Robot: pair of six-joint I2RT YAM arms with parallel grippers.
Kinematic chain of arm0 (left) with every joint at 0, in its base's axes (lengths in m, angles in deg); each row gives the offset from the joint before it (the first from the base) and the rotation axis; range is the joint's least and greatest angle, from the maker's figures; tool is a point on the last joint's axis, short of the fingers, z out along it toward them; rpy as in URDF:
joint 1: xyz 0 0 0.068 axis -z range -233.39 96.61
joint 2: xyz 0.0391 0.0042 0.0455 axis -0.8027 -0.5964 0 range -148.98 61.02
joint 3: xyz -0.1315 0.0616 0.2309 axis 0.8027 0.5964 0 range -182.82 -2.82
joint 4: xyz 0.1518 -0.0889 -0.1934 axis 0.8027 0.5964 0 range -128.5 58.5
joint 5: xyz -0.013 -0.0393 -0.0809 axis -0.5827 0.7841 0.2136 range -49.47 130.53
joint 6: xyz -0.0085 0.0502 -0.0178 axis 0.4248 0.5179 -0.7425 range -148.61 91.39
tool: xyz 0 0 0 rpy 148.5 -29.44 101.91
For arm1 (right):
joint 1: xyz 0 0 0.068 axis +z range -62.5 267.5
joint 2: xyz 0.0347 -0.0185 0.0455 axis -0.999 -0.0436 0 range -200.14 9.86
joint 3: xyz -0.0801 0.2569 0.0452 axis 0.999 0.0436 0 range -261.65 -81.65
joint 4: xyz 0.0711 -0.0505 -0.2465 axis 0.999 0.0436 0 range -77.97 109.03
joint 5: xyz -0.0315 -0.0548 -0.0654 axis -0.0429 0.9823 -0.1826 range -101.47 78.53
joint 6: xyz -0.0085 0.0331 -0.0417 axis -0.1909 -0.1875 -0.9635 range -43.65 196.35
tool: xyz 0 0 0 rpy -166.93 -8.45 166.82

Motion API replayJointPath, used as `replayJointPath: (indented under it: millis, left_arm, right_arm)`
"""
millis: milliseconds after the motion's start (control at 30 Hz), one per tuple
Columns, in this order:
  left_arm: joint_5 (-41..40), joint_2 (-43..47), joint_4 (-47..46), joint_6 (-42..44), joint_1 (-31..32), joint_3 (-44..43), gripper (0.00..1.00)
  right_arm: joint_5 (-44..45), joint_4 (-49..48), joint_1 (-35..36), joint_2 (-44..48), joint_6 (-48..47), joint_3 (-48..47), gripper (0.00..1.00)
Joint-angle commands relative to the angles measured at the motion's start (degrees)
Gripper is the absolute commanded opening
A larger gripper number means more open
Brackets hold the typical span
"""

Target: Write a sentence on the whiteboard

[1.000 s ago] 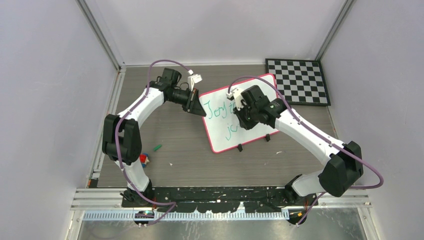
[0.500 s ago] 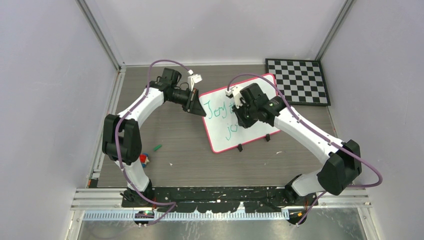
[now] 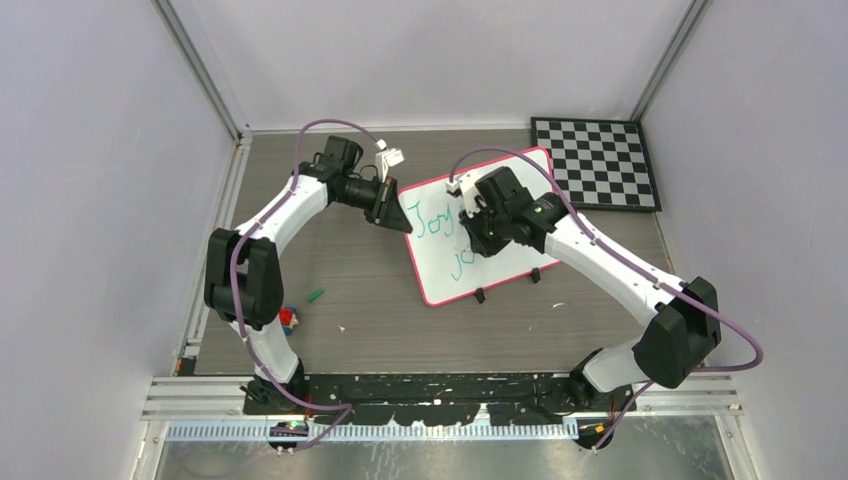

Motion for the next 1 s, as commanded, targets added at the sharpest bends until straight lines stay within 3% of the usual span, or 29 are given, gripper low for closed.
replayJointPath:
  millis: [0, 267, 500, 967]
  left_arm:
    - [-1.7, 1.5, -0.8, 0.9, 0.1, -0.5, 0.0]
    - [-1.6, 1.2, -0.7, 0.9, 0.1, -0.6, 0.0]
    - [-1.6, 1.3, -0.6, 1.0, 0.1, -0.6, 0.0]
    - [-1.4, 1.2, -0.9, 0.8, 0.1, -0.5, 0.0]
  right_arm:
    - [-1.5, -3.7, 0.3, 0.0, 1.0, -2.6, 0.0]
    - [-7.8, -0.6, -1.7, 4.5, 1.7, -1.6, 0.0]
    - [-8.3, 0.2, -6.2, 6.6, 0.0, 2.0, 0.0]
    - [-6.4, -3.3, -6.4, 5.3, 0.3, 4.4, 0.0]
